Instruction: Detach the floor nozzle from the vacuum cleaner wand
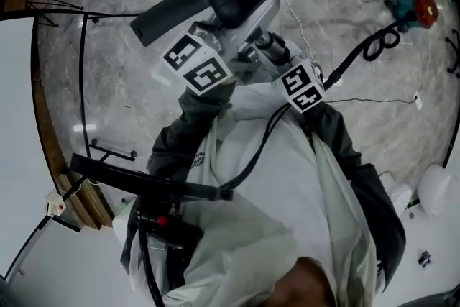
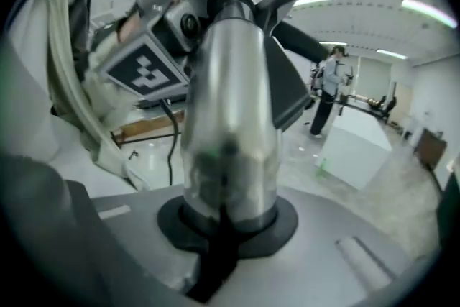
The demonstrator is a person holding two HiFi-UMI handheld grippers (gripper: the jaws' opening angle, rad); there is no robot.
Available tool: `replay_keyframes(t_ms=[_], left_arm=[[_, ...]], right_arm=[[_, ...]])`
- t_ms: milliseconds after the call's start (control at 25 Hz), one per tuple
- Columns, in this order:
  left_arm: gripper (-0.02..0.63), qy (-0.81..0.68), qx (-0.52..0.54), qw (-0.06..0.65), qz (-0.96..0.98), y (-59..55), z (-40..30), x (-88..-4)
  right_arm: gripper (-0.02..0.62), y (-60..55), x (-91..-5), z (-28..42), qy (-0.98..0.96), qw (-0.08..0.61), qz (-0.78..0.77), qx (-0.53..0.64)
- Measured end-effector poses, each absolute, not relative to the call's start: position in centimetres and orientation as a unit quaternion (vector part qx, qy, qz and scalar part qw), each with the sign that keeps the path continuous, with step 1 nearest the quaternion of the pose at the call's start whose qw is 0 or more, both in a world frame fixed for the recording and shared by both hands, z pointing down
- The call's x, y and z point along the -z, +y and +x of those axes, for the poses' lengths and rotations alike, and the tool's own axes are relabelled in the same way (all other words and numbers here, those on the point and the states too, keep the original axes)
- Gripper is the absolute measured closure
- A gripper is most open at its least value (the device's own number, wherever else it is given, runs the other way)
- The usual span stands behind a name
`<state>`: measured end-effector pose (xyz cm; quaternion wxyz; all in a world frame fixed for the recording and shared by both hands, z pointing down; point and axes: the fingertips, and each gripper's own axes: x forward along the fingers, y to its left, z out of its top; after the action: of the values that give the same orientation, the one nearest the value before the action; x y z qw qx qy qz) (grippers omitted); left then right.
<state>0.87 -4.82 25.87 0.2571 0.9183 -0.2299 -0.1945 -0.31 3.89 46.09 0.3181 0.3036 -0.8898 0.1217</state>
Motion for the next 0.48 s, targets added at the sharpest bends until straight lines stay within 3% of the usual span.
replay_keyframes(t_ms=[120, 200, 400, 480], left_arm=[[0.534, -0.308, 0.177, 0.285, 0.89, -5.8, -0.8, -27.5], [0.534, -0.266, 0.194, 0.274, 0.904, -5.0, -0.7, -26.9], [0.531, 0.002, 0.275, 0.143, 0.951, 1.6, 0.6, -21.8], [0.531, 0.031, 0.275, 0.118, 0.953, 2.5, 1.2, -21.1]], right_arm=[[0.555, 3.3, -47.0, -0.3, -0.87, 0.342, 0.341, -0.096], [0.555, 3.4, -46.9, -0.5, -0.882, 0.337, 0.317, -0.085], [0.552, 7.5, -44.5, -1.4, -0.951, 0.281, 0.079, -0.101], [0.552, 8.6, -44.1, -1.2, -0.955, 0.272, 0.012, -0.118]])
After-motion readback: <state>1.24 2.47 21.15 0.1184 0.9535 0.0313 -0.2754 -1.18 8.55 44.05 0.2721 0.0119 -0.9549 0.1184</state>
